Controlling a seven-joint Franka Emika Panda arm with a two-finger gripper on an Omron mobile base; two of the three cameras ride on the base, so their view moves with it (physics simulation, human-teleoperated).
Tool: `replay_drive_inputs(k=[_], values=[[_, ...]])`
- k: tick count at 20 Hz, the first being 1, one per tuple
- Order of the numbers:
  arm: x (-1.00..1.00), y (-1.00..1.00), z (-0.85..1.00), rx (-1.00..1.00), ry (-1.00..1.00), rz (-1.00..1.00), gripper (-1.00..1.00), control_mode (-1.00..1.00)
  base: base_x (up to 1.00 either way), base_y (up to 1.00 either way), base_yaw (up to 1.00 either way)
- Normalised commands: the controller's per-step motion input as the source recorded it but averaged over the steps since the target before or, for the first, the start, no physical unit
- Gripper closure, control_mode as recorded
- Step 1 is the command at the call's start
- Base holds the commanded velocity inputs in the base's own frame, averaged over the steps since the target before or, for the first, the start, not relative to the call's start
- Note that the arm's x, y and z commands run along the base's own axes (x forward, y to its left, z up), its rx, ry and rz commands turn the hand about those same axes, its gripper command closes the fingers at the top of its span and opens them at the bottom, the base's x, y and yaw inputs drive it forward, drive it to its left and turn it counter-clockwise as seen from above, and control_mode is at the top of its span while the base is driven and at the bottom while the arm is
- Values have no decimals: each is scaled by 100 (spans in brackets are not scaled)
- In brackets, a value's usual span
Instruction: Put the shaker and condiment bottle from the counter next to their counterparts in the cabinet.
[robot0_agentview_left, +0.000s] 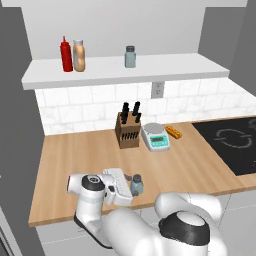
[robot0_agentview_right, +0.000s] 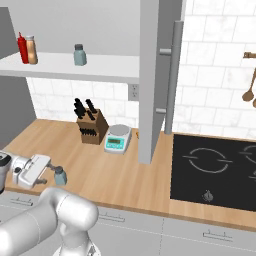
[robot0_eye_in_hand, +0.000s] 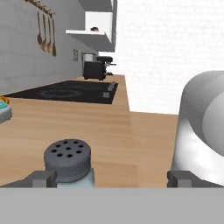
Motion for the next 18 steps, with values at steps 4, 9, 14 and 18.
replay_drive_inputs(k=[4,9,14,18], values=[[15,0,-4,0,3,3,-100,-100,0,0,0],[3,0,-12,0,1,5,-100,-100,0,0,0],[3,-1,-16,0,0,7,-100,-100,0,0,0],[9,-4,-9,0,0,8,-100,-100,0,0,0]])
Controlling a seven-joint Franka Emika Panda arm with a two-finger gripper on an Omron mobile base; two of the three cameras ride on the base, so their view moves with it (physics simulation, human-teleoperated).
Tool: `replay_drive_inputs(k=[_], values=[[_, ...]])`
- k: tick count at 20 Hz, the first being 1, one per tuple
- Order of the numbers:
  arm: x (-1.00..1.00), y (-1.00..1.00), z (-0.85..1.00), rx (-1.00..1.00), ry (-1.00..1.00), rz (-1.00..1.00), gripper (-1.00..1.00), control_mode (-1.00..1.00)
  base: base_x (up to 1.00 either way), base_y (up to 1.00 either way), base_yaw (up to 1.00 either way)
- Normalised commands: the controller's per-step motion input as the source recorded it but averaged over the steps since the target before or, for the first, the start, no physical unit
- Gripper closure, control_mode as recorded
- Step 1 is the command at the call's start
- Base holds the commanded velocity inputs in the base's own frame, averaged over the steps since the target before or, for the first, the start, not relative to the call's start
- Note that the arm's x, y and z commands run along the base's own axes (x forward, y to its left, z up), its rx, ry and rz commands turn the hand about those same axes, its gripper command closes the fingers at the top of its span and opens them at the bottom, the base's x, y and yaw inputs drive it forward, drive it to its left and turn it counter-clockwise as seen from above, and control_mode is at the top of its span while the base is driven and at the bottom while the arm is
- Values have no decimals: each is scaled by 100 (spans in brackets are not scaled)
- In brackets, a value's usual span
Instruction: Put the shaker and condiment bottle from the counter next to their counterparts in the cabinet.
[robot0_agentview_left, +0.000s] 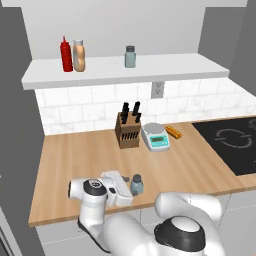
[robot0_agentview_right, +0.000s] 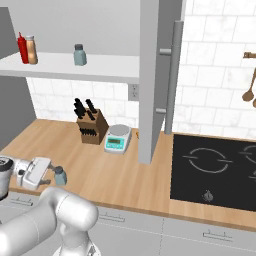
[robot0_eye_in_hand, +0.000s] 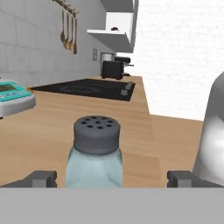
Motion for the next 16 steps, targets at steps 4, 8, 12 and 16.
replay_drive_inputs(k=[4,8,12,16], values=[[10,-1,-5,0,0,6,-100,-100,0,0,0],[0,-7,-5,0,0,4,-100,-100,0,0,0],[7,-26,-1,2,0,2,-100,-100,0,0,0],[20,-31,-1,3,0,0,-100,-100,0,0,0]])
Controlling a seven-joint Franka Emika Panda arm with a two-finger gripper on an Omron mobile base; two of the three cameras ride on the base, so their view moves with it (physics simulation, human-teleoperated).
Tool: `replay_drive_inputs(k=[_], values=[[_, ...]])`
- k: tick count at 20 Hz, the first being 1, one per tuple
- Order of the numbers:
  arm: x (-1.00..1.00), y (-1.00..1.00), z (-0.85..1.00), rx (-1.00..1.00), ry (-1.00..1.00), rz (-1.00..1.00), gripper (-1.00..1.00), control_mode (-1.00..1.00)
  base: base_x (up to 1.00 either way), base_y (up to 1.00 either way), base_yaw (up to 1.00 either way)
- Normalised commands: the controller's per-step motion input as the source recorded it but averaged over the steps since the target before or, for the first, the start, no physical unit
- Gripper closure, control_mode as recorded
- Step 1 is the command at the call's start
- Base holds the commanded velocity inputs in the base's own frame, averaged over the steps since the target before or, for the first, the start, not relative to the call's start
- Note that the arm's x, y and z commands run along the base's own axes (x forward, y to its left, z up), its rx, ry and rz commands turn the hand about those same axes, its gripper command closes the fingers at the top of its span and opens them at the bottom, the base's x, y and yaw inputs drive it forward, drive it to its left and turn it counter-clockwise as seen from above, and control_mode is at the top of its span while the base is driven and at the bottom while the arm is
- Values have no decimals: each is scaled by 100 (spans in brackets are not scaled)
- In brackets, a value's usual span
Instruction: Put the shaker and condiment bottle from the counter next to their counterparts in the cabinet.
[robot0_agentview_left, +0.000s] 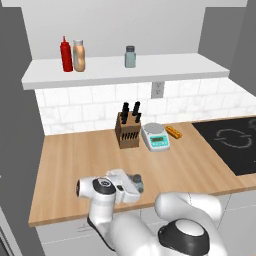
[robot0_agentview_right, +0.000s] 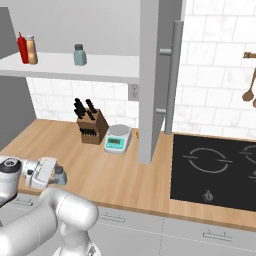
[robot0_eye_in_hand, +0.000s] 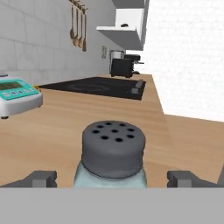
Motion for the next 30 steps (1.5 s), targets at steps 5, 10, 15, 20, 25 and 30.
replay_drive_inputs(k=[5,10,15,20,25,30], values=[[14,0,-16,0,7,0,100,-100,0,0,0],[9,-3,-5,0,-1,0,100,-100,0,0,0],[-28,-16,35,0,-18,9,100,-100,0,0,0],[-7,-17,57,5,-3,23,100,-100,0,0,0],[-18,-26,51,7,0,18,100,-100,0,0,0],[-39,-30,60,4,-3,13,100,-100,0,0,0]])
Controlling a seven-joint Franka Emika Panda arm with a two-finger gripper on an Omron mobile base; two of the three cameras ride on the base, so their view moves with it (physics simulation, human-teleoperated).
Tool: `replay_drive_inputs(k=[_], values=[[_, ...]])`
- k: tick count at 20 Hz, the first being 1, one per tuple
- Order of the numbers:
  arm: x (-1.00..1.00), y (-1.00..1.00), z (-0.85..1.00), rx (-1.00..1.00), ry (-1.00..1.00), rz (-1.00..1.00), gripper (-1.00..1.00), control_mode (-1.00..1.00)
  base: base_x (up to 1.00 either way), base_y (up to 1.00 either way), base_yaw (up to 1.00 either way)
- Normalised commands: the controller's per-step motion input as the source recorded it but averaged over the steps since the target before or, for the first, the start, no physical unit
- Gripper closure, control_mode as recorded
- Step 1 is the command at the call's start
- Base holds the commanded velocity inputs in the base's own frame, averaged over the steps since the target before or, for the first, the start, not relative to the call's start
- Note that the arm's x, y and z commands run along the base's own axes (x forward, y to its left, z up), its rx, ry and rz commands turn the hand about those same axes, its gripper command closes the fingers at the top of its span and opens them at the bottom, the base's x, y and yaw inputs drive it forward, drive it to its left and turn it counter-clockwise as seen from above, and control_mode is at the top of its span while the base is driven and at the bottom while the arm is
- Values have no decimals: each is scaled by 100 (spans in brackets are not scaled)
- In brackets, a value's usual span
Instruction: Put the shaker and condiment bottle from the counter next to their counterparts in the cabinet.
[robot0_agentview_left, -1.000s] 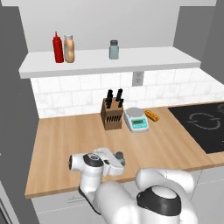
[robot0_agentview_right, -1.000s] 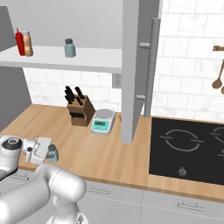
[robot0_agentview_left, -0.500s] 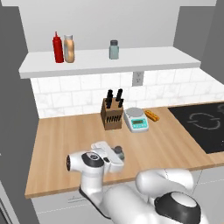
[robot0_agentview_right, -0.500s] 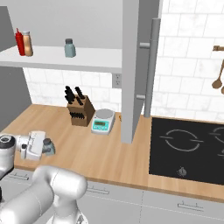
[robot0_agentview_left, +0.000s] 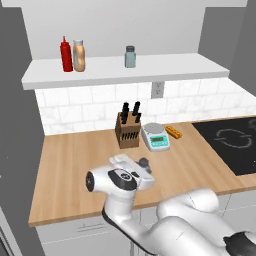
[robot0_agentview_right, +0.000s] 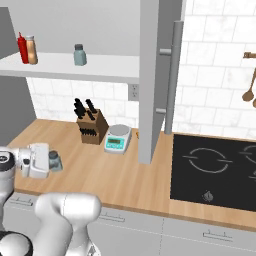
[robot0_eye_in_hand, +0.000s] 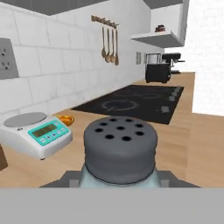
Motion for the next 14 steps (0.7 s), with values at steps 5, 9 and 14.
replay_drive_inputs(k=[5,9,14], values=[[-44,-31,80,7,-5,7,100,-100,0,0,0],[-48,-27,91,5,-8,5,100,-100,0,0,0],[-16,-15,92,2,-2,9,100,-100,0,0,0]])
